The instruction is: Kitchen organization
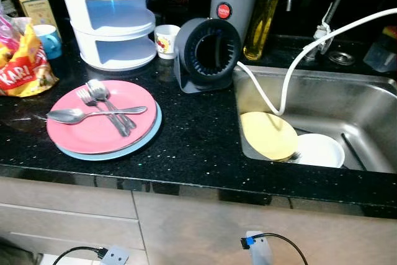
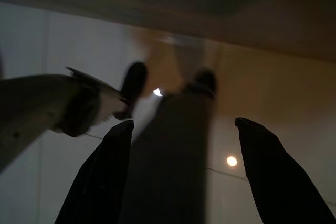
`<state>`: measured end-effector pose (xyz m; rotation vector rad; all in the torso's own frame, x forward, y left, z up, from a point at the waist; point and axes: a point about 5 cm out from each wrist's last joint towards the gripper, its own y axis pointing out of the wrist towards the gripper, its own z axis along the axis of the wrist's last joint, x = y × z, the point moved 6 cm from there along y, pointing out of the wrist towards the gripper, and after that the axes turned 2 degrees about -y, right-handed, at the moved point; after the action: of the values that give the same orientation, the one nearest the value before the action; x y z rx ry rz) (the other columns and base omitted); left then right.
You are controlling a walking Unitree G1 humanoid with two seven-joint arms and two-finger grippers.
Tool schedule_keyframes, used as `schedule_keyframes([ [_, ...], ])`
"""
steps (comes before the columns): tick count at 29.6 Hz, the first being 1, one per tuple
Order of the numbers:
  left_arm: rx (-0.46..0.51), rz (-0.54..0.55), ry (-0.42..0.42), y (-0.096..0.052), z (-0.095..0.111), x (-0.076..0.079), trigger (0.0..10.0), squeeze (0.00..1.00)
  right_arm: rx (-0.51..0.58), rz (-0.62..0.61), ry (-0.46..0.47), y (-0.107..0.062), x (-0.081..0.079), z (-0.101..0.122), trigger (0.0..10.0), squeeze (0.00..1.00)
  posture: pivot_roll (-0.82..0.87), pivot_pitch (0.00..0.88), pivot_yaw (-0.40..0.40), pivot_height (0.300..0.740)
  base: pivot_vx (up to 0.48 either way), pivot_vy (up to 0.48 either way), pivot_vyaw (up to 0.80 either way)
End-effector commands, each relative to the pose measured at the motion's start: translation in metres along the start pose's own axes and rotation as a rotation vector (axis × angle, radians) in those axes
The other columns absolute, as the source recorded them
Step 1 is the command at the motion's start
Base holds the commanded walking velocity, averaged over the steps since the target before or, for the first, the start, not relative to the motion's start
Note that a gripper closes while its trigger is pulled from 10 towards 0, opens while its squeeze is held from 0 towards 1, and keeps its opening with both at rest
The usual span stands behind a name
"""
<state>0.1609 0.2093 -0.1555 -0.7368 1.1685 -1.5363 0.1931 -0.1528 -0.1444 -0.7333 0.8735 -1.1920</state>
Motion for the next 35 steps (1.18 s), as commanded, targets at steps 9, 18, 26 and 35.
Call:
schedule_keyframes([
  [9, -0.017, 0.002, -0.041, 0.0, -0.008, 0.0, 10.0, 0.0, -0.085, -0.167, 0.077, -0.011, 0.037, -0.025, 10.0, 0.0, 0.09, 0.051, -0.024, 0.74, 0.0, 0.0, -0.36],
  [18, -0.022, 0.003, -0.047, -0.001, -0.012, -0.001, 10.0, 0.0, -0.119, -0.188, 0.022, -0.014, 0.042, -0.033, 10.0, 0.0, 0.08, 0.055, -0.021, 0.74, 0.0, 0.0, -0.53],
  [26, -0.026, -0.018, -0.043, -0.001, -0.012, 0.003, 10.0, 0.0, -0.13, -0.177, -0.003, -0.014, 0.04, -0.036, 10.0, 0.0, 0.08, 0.058, -0.02, 0.74, 0.0, -0.24, 0.0],
  [35, -0.033, 0.011, -0.038, -0.001, -0.014, 0.001, 10.0, 0.0, -0.137, -0.165, -0.024, -0.014, 0.039, -0.037, 10.0, 0.0, 0.08, 0.059, -0.023, 0.74, 0.0, -0.053, 0.0],
])
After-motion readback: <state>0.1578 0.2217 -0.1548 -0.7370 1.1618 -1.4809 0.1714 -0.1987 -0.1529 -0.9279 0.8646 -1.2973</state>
